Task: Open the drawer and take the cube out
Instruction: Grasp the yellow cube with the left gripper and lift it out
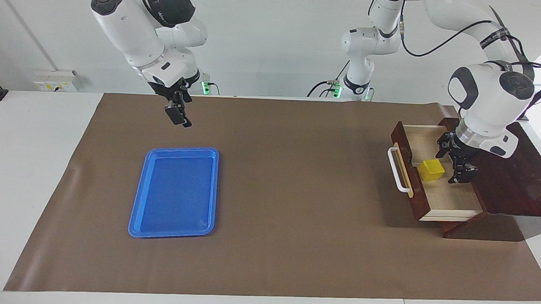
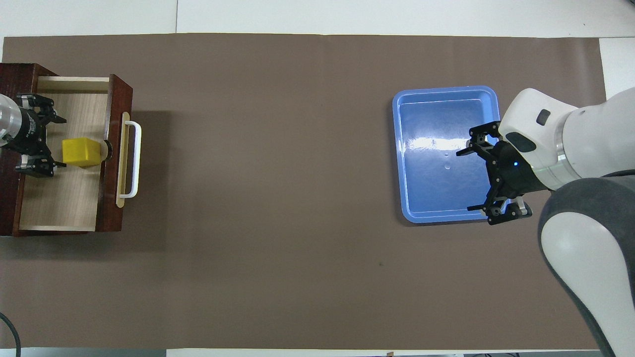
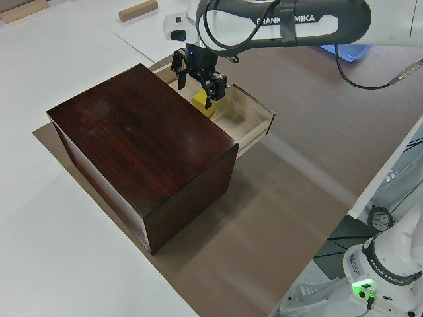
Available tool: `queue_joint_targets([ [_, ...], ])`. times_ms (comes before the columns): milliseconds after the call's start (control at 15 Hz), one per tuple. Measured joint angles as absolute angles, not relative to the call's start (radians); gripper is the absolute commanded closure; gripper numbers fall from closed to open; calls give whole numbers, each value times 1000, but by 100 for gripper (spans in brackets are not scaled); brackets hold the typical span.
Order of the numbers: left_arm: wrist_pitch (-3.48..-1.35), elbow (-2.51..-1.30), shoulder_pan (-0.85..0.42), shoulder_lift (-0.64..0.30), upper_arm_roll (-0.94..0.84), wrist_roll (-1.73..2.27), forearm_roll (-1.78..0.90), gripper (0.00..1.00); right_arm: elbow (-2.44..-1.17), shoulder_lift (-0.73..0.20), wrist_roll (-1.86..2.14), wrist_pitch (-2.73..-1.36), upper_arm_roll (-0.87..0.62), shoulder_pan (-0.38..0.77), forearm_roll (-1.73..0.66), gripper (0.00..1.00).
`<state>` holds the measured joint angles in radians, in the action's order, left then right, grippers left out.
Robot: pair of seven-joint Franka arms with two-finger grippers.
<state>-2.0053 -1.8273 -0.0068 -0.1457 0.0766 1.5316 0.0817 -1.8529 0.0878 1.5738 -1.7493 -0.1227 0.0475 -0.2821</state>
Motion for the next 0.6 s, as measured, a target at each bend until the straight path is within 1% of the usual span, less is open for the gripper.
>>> queue_joint_targets([
  [200, -2055, -1895, -8, -120, 75, 1541, 82, 0, -1863, 60, 1574, -1811, -124, 97, -312, 0],
  [267, -2072, -1913, -7, -115, 75, 1541, 81, 7, -1864, 49, 1574, -1825, -125, 110, -320, 0],
  [400, -2099, -1941, -7, -110, 76, 1544, 81, 66, -1864, 30, 1569, -1850, -126, 127, -335, 0],
  [467, -2105, -1945, -7, -110, 76, 1552, 81, 100, -1864, 24, 1555, -1855, -126, 132, -341, 0],
  [600, -2110, -1945, -8, -110, 75, 1576, 81, 100, -1864, 19, 1535, -1874, -126, 149, -346, 0],
])
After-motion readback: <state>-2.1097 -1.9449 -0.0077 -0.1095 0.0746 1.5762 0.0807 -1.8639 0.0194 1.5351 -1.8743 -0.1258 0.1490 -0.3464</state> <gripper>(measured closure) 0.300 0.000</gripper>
